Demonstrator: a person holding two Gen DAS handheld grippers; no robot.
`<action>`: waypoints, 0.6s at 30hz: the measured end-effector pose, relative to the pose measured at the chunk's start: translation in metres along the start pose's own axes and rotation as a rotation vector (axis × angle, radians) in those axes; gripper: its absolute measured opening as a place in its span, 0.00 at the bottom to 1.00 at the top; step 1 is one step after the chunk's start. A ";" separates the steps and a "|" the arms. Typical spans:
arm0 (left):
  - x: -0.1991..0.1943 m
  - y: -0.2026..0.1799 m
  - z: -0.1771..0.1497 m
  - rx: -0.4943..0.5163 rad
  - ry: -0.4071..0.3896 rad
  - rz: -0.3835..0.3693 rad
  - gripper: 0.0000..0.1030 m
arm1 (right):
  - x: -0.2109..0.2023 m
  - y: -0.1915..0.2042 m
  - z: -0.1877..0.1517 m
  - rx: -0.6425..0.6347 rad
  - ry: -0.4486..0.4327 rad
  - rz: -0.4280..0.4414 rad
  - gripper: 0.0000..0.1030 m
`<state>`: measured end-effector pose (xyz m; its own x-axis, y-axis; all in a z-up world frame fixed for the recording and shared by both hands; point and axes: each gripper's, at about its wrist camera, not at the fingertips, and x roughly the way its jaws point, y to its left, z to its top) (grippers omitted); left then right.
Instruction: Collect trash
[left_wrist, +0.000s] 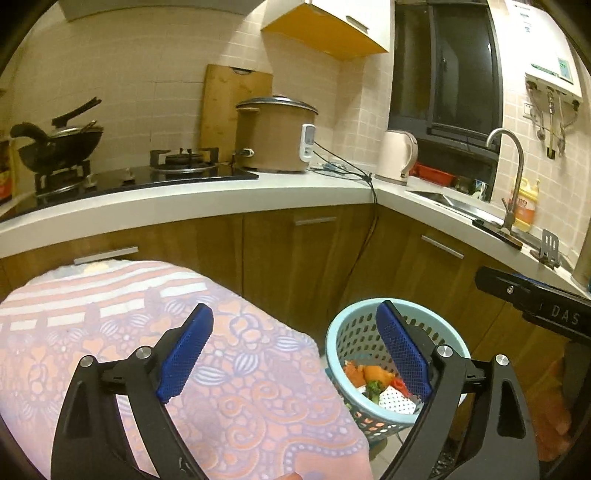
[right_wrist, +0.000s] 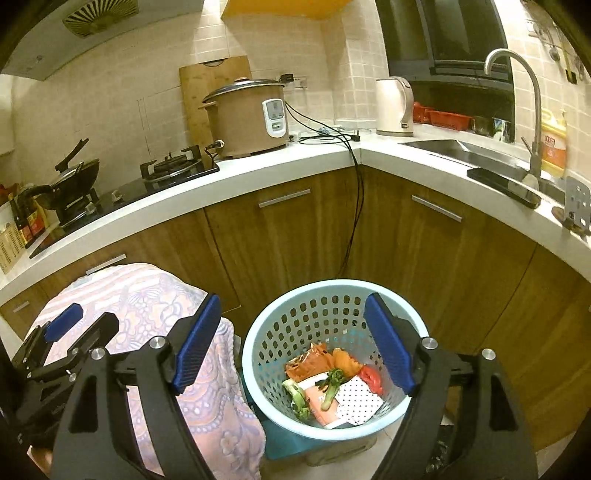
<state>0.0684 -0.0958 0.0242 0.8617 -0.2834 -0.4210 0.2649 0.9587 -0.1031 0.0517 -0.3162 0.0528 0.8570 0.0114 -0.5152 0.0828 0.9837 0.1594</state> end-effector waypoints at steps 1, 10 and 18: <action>0.002 0.001 -0.001 -0.004 0.007 -0.005 0.85 | 0.002 0.000 -0.001 0.010 0.015 0.013 0.75; 0.006 0.014 -0.006 -0.055 0.047 0.003 0.87 | 0.013 0.012 -0.012 0.004 0.043 0.010 0.75; 0.008 0.017 -0.007 -0.061 0.054 0.027 0.89 | 0.015 0.012 -0.015 -0.012 0.034 -0.022 0.75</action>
<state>0.0773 -0.0813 0.0130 0.8434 -0.2569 -0.4719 0.2130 0.9662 -0.1452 0.0577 -0.3010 0.0341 0.8371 -0.0046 -0.5470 0.0954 0.9859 0.1376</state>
